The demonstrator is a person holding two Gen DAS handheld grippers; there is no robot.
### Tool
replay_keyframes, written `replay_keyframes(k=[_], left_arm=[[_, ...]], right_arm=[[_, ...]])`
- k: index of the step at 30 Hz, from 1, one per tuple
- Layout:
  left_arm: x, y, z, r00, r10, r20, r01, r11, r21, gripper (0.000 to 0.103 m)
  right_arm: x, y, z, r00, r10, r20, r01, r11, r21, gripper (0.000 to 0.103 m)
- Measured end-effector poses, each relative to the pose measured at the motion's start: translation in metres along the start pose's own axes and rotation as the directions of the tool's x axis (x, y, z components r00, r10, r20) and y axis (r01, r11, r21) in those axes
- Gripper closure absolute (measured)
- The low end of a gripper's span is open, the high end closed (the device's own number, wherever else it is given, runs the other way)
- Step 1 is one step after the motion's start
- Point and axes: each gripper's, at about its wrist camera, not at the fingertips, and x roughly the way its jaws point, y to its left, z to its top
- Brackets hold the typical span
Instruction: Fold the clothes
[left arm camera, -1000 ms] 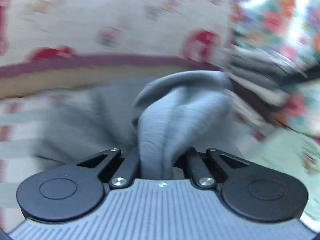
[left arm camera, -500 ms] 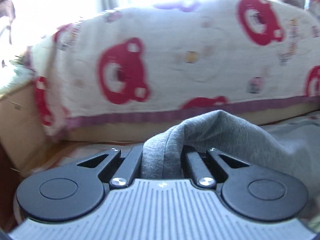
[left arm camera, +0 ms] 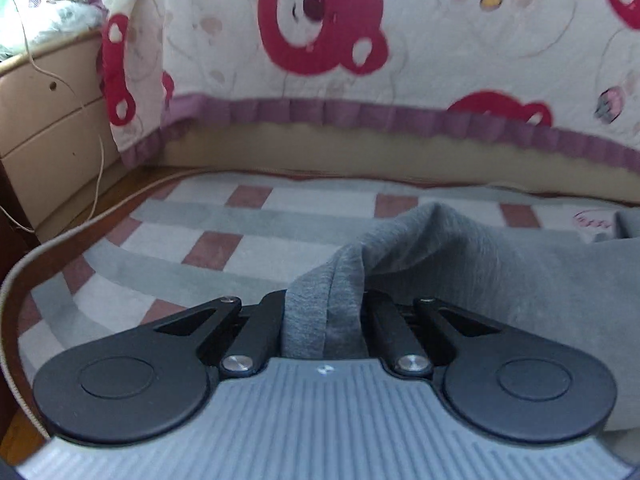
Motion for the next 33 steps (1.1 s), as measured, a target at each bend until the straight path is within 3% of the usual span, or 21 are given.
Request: replay_keyframes(k=[2,5,7,10,11,12,13,15,16,19,21,24,27,31,33], left_arm=[[0.021,-0.003,0.004,0.999,0.013,-0.037,-0.014,1.0,-0.021,0.093],[0.028,-0.002,0.005,0.999,-0.016,-0.045,0.01,0.993,-0.118,0.084],[0.017,0.001,0.001,0.997,-0.077,-0.004,0.076,0.984,-0.164,0.079],[-0.011,0.008,-0.016,0.982,-0.184,0.046,0.188,0.976,-0.112,0.061],[-0.02,0.01,-0.023,0.973,-0.224,0.051,0.228,0.97,-0.086,0.056],[-0.028,0.013,-0.03,0.962,-0.268,0.044,0.27,0.961,-0.059,0.048],[-0.035,0.013,-0.039,0.949,-0.315,0.011,0.315,0.949,-0.026,0.048],[-0.048,0.012,-0.058,0.922,-0.383,-0.061,0.386,0.92,0.065,0.048],[-0.056,0.008,-0.066,0.917,-0.389,-0.085,0.397,0.909,0.128,0.047],[-0.079,-0.008,-0.089,0.926,-0.361,-0.113,0.378,0.868,0.321,0.042],[-0.083,-0.015,-0.097,0.932,-0.343,-0.119,0.363,0.859,0.36,0.039],[-0.078,-0.022,-0.103,0.931,-0.331,-0.152,0.365,0.857,0.363,0.039],[-0.07,-0.029,-0.108,0.928,-0.321,-0.191,0.37,0.858,0.357,0.033],[-0.059,-0.037,-0.114,0.921,-0.306,-0.242,0.377,0.858,0.348,0.032],[-0.05,-0.041,-0.119,0.934,-0.249,-0.258,0.335,0.862,0.381,0.028]], right_arm=[[0.01,0.017,-0.004,0.996,-0.068,0.06,0.077,0.984,-0.163,0.043],[0.018,0.014,0.001,0.991,-0.06,0.122,0.071,0.994,-0.087,0.043],[0.023,0.011,0.004,0.984,-0.074,0.165,0.081,0.996,-0.036,0.043],[0.025,0.012,0.012,0.972,-0.095,0.216,0.11,0.992,-0.057,0.046],[0.024,0.012,0.015,0.969,-0.081,0.233,0.103,0.991,-0.085,0.075],[0.022,0.013,0.018,0.966,-0.066,0.249,0.097,0.989,-0.113,0.095],[0.018,0.016,0.023,0.962,-0.065,0.264,0.105,0.985,-0.14,0.094],[-0.001,0.026,0.034,0.934,-0.092,0.346,0.16,0.972,-0.173,0.095],[-0.012,0.03,0.04,0.915,-0.103,0.391,0.183,0.968,-0.173,0.095],[-0.048,0.045,0.057,0.85,-0.137,0.509,0.245,0.957,-0.152,0.095],[-0.064,0.058,0.064,0.802,-0.173,0.572,0.31,0.939,-0.151,0.095],[-0.073,0.065,0.068,0.754,-0.241,0.611,0.392,0.912,-0.125,0.096],[-0.065,0.062,0.063,0.763,-0.278,0.583,0.432,0.891,-0.14,0.096],[-0.051,0.045,0.051,0.8,-0.295,0.523,0.423,0.895,-0.143,0.095],[-0.047,0.033,0.047,0.817,-0.286,0.5,0.395,0.91,-0.125,0.094]])
